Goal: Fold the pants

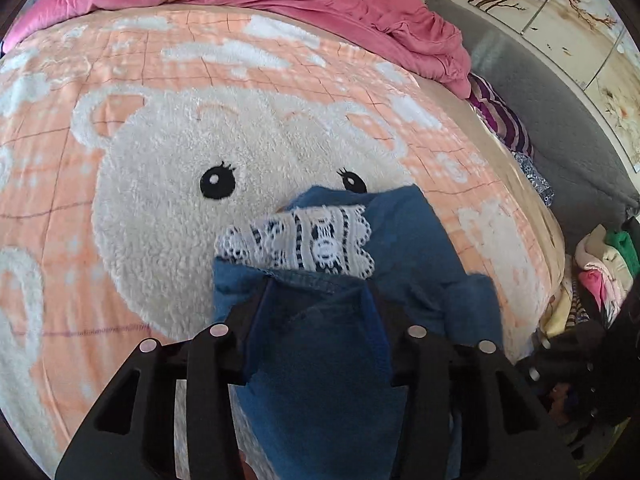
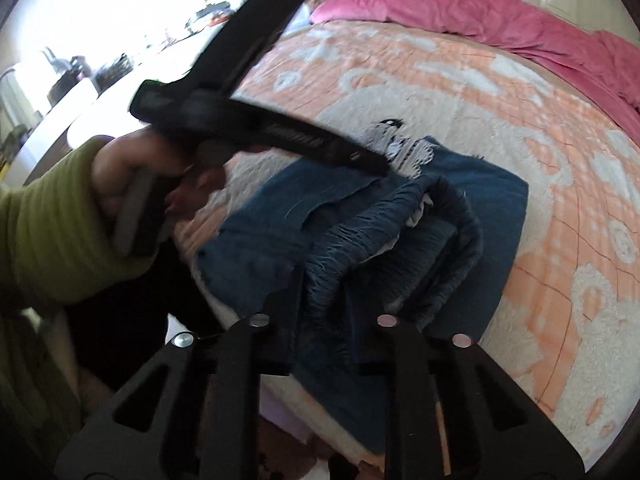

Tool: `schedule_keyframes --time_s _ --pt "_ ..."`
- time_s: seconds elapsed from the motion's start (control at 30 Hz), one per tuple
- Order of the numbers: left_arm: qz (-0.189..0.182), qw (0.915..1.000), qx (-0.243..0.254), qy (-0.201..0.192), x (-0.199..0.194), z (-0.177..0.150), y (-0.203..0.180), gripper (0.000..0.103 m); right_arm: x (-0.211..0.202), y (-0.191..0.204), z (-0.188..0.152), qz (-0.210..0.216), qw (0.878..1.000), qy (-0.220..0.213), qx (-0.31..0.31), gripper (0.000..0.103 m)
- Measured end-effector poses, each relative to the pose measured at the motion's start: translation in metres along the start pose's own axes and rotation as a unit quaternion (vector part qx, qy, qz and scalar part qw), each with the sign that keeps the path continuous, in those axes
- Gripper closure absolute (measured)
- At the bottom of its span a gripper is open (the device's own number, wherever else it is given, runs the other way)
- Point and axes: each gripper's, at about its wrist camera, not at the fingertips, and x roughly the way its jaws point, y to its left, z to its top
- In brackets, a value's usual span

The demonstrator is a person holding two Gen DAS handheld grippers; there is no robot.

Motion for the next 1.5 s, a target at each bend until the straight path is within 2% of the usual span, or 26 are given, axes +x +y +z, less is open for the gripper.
schedule_keyframes --time_s 0.1,0.23,0.3,0.37,0.43,0.5,0.63,0.7,0.93,1.0,1.07,1.13,1.23,1.3,1.4,1.43,1.5 --pt "-0.004 1.0 0.004 0.002 0.003 0.004 0.0 0.059 -0.014 0.0 -0.009 -0.009 1.0 0.002 -0.002 0.092" --pt "-0.021 0.9997 -0.012 0.005 0.005 0.006 0.005 0.06 -0.001 0.005 -0.015 -0.048 0.998 0.041 -0.004 0.091" --pt "-0.025 0.9996 -0.013 0.003 0.002 0.006 0.006 0.06 -0.01 0.017 -0.012 -0.065 0.997 0.028 -0.025 0.088" --pt "-0.027 0.9995 -0.015 -0.001 -0.004 0.004 0.006 0.059 -0.027 0.029 -0.009 -0.073 0.996 0.0 -0.049 0.079" --pt "-0.036 0.9991 -0.023 -0.003 -0.011 0.003 0.007 0.052 -0.04 0.046 -0.005 -0.083 0.993 -0.017 -0.08 0.079" --pt "-0.04 0.9988 -0.027 -0.007 -0.021 0.001 0.009 0.05 -0.043 0.067 0.0 -0.079 0.99 -0.019 -0.119 0.079" --pt "-0.017 0.9996 -0.018 -0.011 -0.034 -0.007 0.014 0.05 -0.025 0.108 0.009 -0.075 0.97 0.006 -0.23 0.079" --pt "-0.024 0.9994 -0.023 -0.004 -0.035 -0.008 0.016 0.05 -0.012 0.123 0.01 -0.069 0.956 0.028 -0.282 0.079" --pt "-0.013 0.9999 -0.004 0.01 -0.021 -0.011 0.01 0.05 0.038 0.133 0.005 -0.101 0.91 0.098 -0.39 0.081" --pt "-0.002 0.9999 0.004 0.009 -0.017 -0.011 0.009 0.05 0.047 0.129 0.003 -0.11 0.905 0.112 -0.396 0.097" --pt "0.001 1.0 0.004 0.008 -0.015 -0.011 0.01 0.05 0.043 0.13 -0.001 -0.089 0.908 0.117 -0.393 0.1" --pt "-0.001 1.0 -0.001 0.008 -0.013 -0.01 0.011 0.05 0.032 0.136 -0.013 -0.067 0.902 0.12 -0.409 0.103" --pt "0.005 1.0 0.001 0.008 -0.01 -0.009 0.01 0.049 0.027 0.134 -0.027 -0.04 0.915 0.123 -0.381 0.103" --pt "0.007 1.0 0.003 0.006 -0.01 -0.009 0.008 0.047 0.037 0.127 -0.036 -0.058 0.924 0.13 -0.356 0.103" --pt "-0.003 1.0 -0.007 -0.004 -0.019 -0.012 0.01 0.047 0.022 0.112 -0.03 -0.036 0.955 0.102 -0.276 0.102" --pt "-0.01 0.9998 -0.013 -0.006 -0.025 -0.014 0.012 0.047 0.007 0.104 -0.022 -0.018 0.969 0.073 -0.237 0.099" --pt "-0.024 0.9993 -0.026 -0.007 -0.035 -0.017 0.014 0.046 -0.026 0.087 -0.004 -0.014 0.982 0.015 -0.185 0.079"
